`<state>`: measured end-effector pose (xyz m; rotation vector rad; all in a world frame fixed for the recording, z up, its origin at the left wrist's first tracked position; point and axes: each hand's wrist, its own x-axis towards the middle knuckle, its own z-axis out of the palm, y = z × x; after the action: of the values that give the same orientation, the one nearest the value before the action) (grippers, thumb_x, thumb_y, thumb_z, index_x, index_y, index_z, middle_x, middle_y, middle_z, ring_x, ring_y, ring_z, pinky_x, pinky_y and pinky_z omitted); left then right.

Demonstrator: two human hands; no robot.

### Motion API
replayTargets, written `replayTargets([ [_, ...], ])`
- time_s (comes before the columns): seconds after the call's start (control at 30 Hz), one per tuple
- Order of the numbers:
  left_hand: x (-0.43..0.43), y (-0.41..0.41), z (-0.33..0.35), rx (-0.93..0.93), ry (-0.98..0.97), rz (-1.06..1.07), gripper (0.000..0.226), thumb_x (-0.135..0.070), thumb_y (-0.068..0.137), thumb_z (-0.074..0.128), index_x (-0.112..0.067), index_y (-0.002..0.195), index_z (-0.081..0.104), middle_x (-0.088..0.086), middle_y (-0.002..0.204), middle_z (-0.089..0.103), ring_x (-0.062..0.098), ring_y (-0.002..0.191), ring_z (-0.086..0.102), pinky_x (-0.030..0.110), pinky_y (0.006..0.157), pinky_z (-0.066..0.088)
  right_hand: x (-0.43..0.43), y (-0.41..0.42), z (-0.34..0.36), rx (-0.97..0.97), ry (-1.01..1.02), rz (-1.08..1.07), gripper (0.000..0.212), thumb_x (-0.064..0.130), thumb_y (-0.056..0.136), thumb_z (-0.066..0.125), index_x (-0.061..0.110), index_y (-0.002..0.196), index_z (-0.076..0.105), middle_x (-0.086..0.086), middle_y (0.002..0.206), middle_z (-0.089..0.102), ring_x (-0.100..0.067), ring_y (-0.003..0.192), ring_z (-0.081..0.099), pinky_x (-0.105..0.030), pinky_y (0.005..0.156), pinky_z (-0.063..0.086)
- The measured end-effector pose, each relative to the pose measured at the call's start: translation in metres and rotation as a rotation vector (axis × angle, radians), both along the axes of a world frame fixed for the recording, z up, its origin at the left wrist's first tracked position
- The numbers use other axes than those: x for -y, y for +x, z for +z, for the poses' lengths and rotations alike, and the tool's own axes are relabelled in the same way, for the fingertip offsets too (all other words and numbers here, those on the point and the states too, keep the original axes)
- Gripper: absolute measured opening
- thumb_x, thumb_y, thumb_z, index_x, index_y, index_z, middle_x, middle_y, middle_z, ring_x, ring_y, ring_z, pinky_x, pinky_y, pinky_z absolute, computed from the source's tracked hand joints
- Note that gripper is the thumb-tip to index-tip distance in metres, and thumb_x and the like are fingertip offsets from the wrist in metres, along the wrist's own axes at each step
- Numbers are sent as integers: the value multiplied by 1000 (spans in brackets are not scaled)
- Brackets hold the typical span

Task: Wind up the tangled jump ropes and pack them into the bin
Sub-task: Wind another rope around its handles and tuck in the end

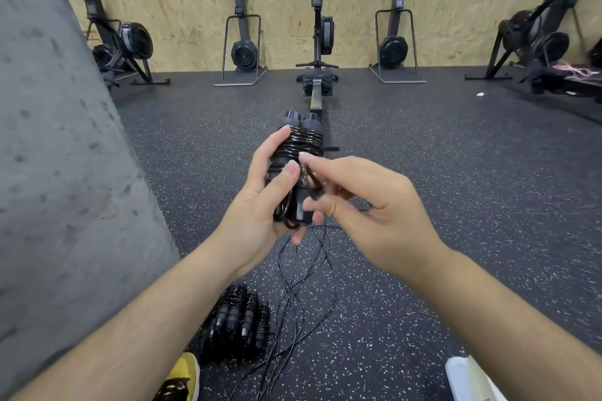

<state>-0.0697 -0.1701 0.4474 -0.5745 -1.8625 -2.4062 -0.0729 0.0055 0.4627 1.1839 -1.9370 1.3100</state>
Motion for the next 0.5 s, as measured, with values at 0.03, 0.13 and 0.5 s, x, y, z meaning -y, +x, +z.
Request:
replayTargets([
  [0.03,0,0,-1,5,7,-12,49,-27,103,49,-49,146,38,15,94,67,26,63,61,29,45,39,0,1,0,19,-18,30,42,-2,86,74,3,126,65,-7,95,65,-20,71,65,-27,75,55],
  [0.13,-1,0,-1,11,22,-47,48,-28,104,47,-49,146,38,17,98,66,29,66,62,29,46,39,1,1,2,83,-90,89,40,-4,83,76,3,122,69,-8,93,66,-25,64,66,-33,66,58],
  [0.5,6,-3,3,40,175,-186,73,-10,79,39,-42,144,48,29,115,61,40,73,59,34,52,39,-11,-1,15,291,42,-138,9,13,77,84,18,84,82,2,71,64,-11,64,54,-18,60,39],
])
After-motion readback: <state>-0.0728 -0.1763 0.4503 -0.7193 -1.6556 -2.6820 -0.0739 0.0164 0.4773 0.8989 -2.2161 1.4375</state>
